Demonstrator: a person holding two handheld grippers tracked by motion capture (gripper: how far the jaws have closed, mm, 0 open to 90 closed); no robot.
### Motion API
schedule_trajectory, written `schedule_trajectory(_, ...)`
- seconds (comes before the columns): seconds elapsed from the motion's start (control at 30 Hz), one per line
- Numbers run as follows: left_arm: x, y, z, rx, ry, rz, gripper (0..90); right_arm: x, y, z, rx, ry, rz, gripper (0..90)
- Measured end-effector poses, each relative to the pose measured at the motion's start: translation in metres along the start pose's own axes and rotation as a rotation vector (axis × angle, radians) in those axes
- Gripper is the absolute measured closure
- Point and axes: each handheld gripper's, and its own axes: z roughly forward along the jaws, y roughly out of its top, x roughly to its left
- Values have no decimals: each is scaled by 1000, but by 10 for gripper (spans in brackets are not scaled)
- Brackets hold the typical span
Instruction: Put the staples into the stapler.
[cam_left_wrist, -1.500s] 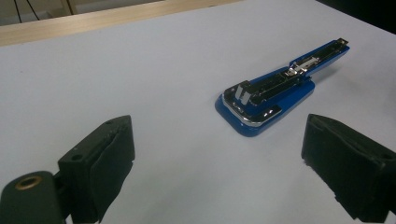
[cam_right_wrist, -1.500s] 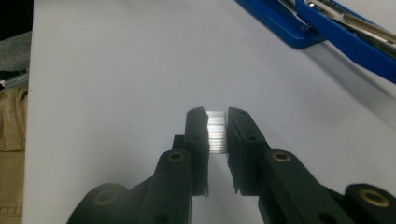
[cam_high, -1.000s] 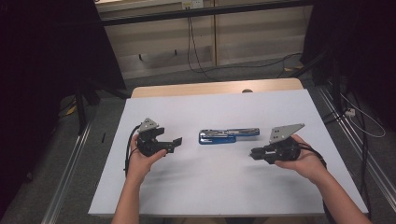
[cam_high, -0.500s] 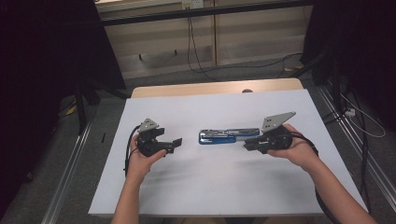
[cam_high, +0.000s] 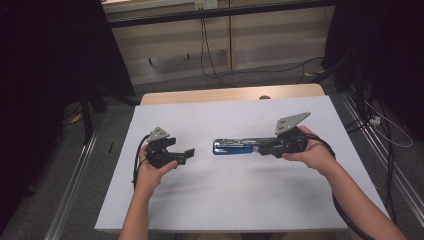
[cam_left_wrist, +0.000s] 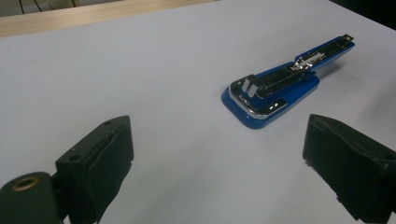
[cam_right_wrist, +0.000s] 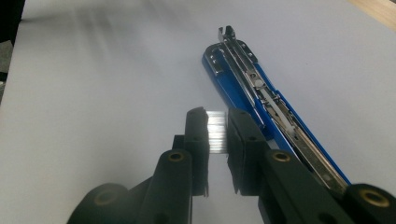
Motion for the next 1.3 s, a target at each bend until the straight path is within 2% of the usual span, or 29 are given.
schedule_trajectory(0.37, 1, 0, 0, -5, -3, -9, 88, -7, 13, 7, 13, 11, -30, 794)
schedule_trajectory(0.73, 0, 0, 0, -2, -8, 0, 88, -9, 25, 16, 13, 19, -48, 794)
schedule_trajectory(1.3, -2, 0, 2, 6, -18, 7, 88, -17, 33, 28, 20, 25, -51, 794)
